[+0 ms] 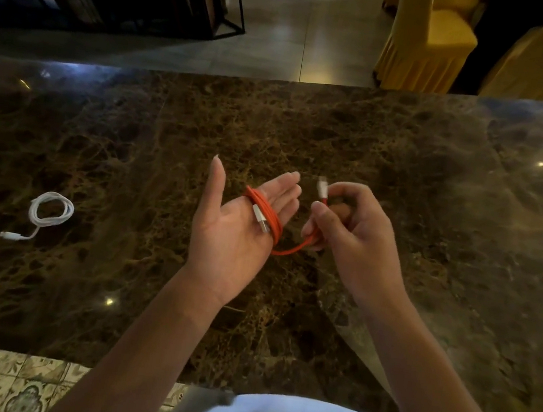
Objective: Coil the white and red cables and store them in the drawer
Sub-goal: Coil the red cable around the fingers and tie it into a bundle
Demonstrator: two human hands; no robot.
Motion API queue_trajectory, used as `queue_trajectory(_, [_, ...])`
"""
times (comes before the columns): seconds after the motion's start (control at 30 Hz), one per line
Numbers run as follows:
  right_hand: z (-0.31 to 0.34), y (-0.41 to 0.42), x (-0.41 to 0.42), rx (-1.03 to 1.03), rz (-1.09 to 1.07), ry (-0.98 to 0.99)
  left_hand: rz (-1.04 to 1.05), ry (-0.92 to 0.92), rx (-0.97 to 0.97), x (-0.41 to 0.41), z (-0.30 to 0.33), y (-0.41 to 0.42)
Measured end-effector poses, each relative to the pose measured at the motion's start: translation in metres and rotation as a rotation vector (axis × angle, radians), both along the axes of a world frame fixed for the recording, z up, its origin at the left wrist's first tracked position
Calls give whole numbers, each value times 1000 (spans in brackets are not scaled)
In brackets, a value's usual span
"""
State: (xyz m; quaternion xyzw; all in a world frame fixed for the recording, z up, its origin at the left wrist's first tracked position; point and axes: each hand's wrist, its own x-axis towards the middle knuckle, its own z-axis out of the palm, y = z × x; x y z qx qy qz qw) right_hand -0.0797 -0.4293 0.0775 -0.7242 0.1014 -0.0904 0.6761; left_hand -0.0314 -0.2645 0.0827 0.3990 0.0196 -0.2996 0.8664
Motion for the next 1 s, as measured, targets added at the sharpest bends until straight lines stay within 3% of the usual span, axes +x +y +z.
queue_trajectory(0.13, [0, -9, 0, -261, 83, 12, 7, -52, -3, 5, 5, 7])
queue_trajectory(0.3, [16, -15, 4, -753, 257, -112, -64, -82, 104, 0, 5, 4])
queue_trajectory(0.43, [37, -20, 9, -913, 441, -124, -128, -84, 140, -3, 4, 3])
queue_trajectory(0.63, [51, -23, 13, -981, 657, -128, -234, -54, 74, -3, -3, -2])
queue_trajectory(0.73, [45, -21, 17, -926, 579, -88, -253, -68, 47, -5, -2, -2])
queue_trajectory(0.83, [35, -22, 16, -694, 426, -66, -240, -68, 52, -7, 3, 0])
queue_trajectory(0.9, [32, -23, 14, -625, 458, -113, -248, -81, 57, -8, 5, 2])
queue_trajectory(1.0, [33, -31, 17, -696, 598, -134, -308, -69, 48, -9, 4, 5])
